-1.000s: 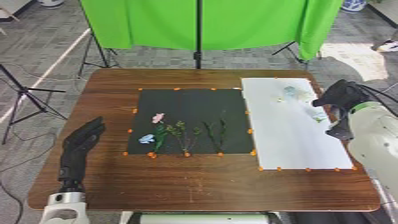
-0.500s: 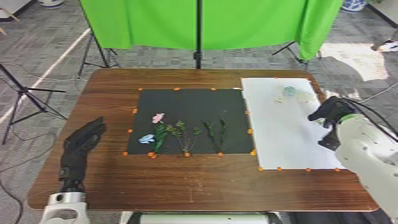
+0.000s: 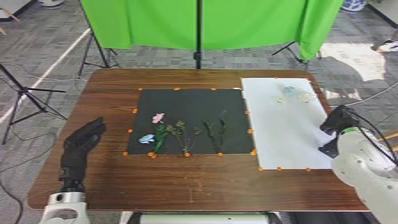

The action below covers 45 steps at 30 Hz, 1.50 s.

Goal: Arrange flowers

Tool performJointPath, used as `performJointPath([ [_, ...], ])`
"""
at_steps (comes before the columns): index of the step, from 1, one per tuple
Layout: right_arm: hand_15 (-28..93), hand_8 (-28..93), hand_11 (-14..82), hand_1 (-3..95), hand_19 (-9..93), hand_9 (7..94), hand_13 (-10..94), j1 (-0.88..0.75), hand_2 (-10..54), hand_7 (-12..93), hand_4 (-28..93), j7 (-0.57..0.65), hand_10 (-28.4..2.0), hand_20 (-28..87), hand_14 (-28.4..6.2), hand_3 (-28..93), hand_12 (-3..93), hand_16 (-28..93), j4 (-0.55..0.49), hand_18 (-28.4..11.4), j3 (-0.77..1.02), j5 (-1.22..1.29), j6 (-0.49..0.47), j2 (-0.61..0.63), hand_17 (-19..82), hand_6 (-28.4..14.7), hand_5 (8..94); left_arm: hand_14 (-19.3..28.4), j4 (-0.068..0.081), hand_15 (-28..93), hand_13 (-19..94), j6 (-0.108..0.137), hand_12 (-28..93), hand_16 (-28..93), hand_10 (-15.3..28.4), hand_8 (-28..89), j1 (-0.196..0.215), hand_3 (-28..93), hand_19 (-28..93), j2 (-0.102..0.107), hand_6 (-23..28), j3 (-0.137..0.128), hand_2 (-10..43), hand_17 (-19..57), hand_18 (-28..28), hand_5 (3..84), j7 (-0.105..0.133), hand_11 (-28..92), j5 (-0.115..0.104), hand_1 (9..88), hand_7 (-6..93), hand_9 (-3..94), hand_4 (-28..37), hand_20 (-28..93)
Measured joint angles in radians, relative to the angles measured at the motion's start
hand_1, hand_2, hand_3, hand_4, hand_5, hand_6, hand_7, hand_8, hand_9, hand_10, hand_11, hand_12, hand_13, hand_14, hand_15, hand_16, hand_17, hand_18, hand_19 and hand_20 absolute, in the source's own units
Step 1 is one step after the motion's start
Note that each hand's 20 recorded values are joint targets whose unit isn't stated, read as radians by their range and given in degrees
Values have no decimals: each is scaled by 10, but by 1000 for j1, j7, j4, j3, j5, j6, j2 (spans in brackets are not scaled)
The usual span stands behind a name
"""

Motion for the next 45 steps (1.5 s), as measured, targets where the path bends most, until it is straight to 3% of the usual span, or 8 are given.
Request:
performJointPath([
  [15,647,82,103,592,932,916,937,-1,-95,257,-168,-76,-88,656,1,561,359,306,-92,-147,-16,95,-41,26,657,7,786,176,2,171,333,0,151,40,134,-47,-1,626,156,0,50,-1,-95,87,181,472,0,184,-1,279,127,424,-157,224],
  [18,627,86,128,554,932,871,935,9,-95,282,-152,-102,-92,668,0,554,364,345,-129,-144,-29,99,-42,35,646,16,742,176,2,172,334,0,151,40,134,-47,-1,626,156,-1,50,-1,-95,87,181,473,0,184,-1,279,127,424,-157,224],
  [22,630,70,199,460,932,767,906,39,-95,241,-151,-159,-124,670,-11,598,245,359,-137,-151,-59,4,-38,48,619,22,673,177,2,174,334,0,151,40,134,-47,-1,627,157,-1,49,-1,-95,87,181,472,0,184,-1,280,128,424,-156,225],
  [24,636,-84,189,395,932,716,885,48,-95,225,-159,-165,-133,663,-22,654,236,355,-134,-158,-67,-99,-37,53,605,25,636,178,2,175,334,0,150,40,134,-47,-1,626,157,-1,49,-1,-95,87,181,473,0,184,-1,280,127,424,-156,225],
  [34,634,-69,119,252,932,636,860,47,-95,106,-135,-45,-182,647,-49,584,224,344,-124,-190,-1,-203,-135,72,580,3,533,177,3,175,335,0,150,39,134,-47,-2,625,159,-1,49,-1,-95,87,180,472,0,184,0,281,129,424,-156,226],
  [40,628,-64,115,242,932,651,867,43,-95,93,-124,39,-191,637,-52,560,221,338,-107,-195,28,-207,-319,74,582,1,525,177,4,176,336,-1,151,38,134,-48,-3,626,160,-1,47,-1,-95,87,180,471,-1,184,1,280,130,424,-155,225],
  [45,627,-64,121,252,932,664,871,22,-95,91,-120,63,-188,633,-49,563,220,336,-78,-192,48,-194,-315,74,588,1,523,178,4,178,337,-2,150,38,134,-48,-3,626,161,-1,47,-1,-95,86,180,471,-1,183,1,280,130,424,-155,225],
])
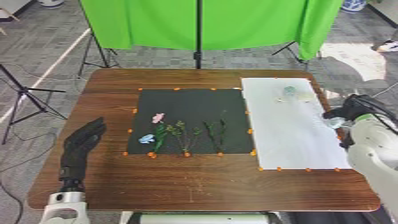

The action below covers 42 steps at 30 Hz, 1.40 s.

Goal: Arrange flowers

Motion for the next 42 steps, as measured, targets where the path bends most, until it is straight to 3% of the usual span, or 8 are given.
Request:
performJointPath([
  [14,618,-68,138,325,932,707,897,13,-95,112,-133,13,-165,634,-30,612,209,334,84,-178,-26,105,102,-29,611,6,525,179,4,180,337,-3,150,36,135,-48,-4,626,159,0,47,1,-95,86,179,471,0,184,1,284,130,424,-157,224],
  [20,616,-92,165,456,932,760,921,42,-95,159,-170,14,-133,635,-15,647,211,335,116,-163,-59,117,127,-56,629,17,592,179,5,181,338,-3,150,36,135,-48,-5,627,158,0,48,1,-95,86,179,471,-1,183,1,284,129,423,-157,225],
  [21,614,-97,158,483,932,771,926,42,-95,170,-182,14,-126,636,-11,647,233,335,118,-161,-62,119,141,-60,632,18,608,179,5,181,338,-3,150,36,135,-48,-5,628,158,0,48,1,-95,86,179,472,-1,184,1,283,129,423,-157,225],
  [24,622,36,74,593,932,850,935,39,-95,197,-176,10,-94,644,-3,567,357,339,125,-157,-75,114,219,-63,643,7,665,179,5,181,337,-3,150,36,135,-48,-5,627,159,0,48,1,-95,86,179,471,-1,184,2,284,130,424,-156,225],
  [26,637,81,75,633,932,886,937,35,-95,220,-177,6,-80,652,1,568,388,339,129,-153,-85,102,274,-62,649,6,723,179,5,181,337,-3,150,35,135,-48,-6,627,160,0,48,0,-95,86,179,472,-1,184,2,284,129,424,-155,225],
  [30,645,96,75,653,932,901,937,27,-95,225,-177,3,-78,660,2,568,401,333,132,-153,-101,79,346,-58,653,2,762,179,5,180,337,-3,150,36,134,-48,-6,629,161,-1,48,0,-95,85,179,472,-1,184,2,283,129,424,-154,225],
  [37,644,96,74,654,932,906,937,33,-95,220,-173,1,-80,661,3,571,405,335,94,-151,-115,28,375,-39,653,0,776,179,3,180,336,-3,150,36,134,-48,-4,629,160,-2,49,-2,-95,85,178,472,-3,184,2,284,128,424,-154,224],
  [42,640,97,73,650,932,907,937,142,-95,218,-170,-34,-79,662,3,572,407,342,25,-148,-226,10,443,-17,651,3,780,179,2,180,337,-2,150,36,134,-48,-3,629,161,-3,48,-4,-95,86,178,472,-3,185,1,284,128,425,-154,225],
])
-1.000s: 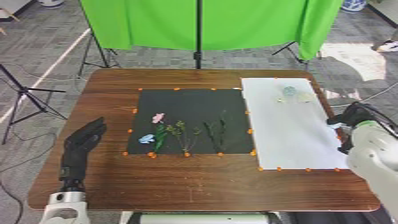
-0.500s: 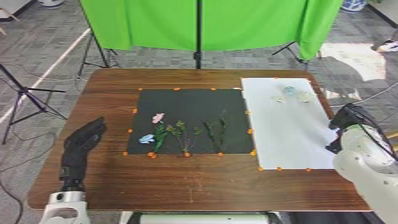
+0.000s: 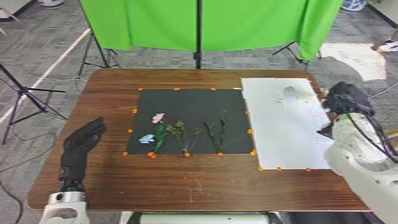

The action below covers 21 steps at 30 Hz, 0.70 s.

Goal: Arrange flowers

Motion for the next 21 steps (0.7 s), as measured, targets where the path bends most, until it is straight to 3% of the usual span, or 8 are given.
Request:
performJointPath([
  [10,641,94,71,650,932,909,934,387,-95,222,-172,-225,-77,667,3,572,409,351,-73,-145,-331,143,-22,-109,649,8,781,179,-1,181,336,1,150,35,134,-47,0,629,161,1,49,1,-95,86,178,473,1,185,0,284,129,425,-154,225],
  [18,643,93,69,653,932,908,932,530,-95,224,-173,-217,-78,668,2,567,409,355,-9,-145,-535,311,-273,-299,648,8,780,178,4,181,336,0,150,35,135,-48,-7,629,160,5,48,6,-95,86,177,472,1,184,0,284,129,424,-154,225],
  [21,643,93,68,653,932,908,931,542,-95,225,-174,-227,-78,668,3,566,409,355,27,-145,-601,309,-312,-352,648,9,779,178,7,180,336,-1,150,35,135,-47,-13,629,159,7,49,10,-95,86,177,472,1,183,0,283,129,424,-154,224],
])
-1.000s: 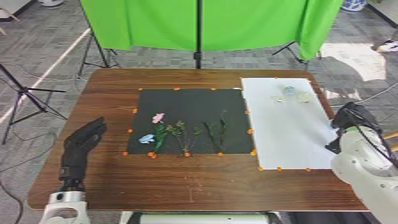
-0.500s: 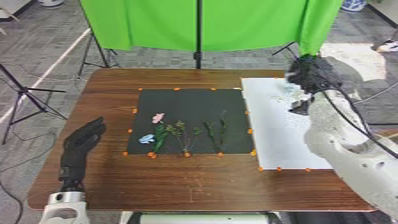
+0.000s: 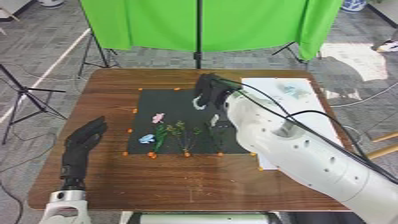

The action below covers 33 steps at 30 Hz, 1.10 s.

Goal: Arrange flowers

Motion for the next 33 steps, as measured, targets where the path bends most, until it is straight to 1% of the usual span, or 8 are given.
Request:
performJointPath([
  [5,645,91,68,653,932,908,930,0,-95,227,-175,-46,-78,668,3,566,408,354,41,-143,-82,-21,-15,-59,648,11,779,176,9,178,335,-2,150,36,135,-47,-12,629,157,4,49,6,-95,85,176,473,0,183,0,281,128,424,-154,223],
  [11,651,88,68,651,932,907,929,0,-95,230,-175,-63,-77,670,3,569,409,354,97,-142,-111,-51,-21,-124,648,12,778,177,16,178,334,-5,151,37,134,-47,-27,630,155,9,48,14,-95,84,175,472,2,183,1,282,129,423,-155,223],
  [18,654,87,68,648,932,907,929,8,-95,232,-176,-61,-78,672,3,572,408,352,108,-141,-123,-64,-17,-139,649,12,776,177,21,178,334,-11,150,37,134,-47,-36,629,155,11,49,17,-95,84,176,473,3,183,1,282,128,424,-155,223],
  [26,656,86,65,639,932,902,927,6,-95,234,-175,-54,-79,673,4,579,405,352,154,-141,-123,-87,-17,-145,648,13,771,179,24,178,335,-19,150,37,134,-48,-43,631,154,11,48,18,-95,84,175,472,3,183,2,281,128,423,-155,223],
  [31,650,72,53,584,932,858,912,5,-95,221,-161,-46,-87,672,-1,566,382,350,173,-144,-120,-85,-17,-150,635,12,724,178,25,178,336,-24,150,37,135,-48,-45,631,153,11,48,18,-95,84,175,472,3,183,3,281,128,424,-156,222],
  [33,651,73,74,568,932,832,908,4,-95,219,-157,-43,-94,670,-4,564,359,347,174,-145,-118,-79,-19,-152,630,11,702,178,25,178,336,-25,150,37,134,-47,-45,631,153,11,48,18,-95,84,175,471,3,183,3,282,129,423,-156,223],
])
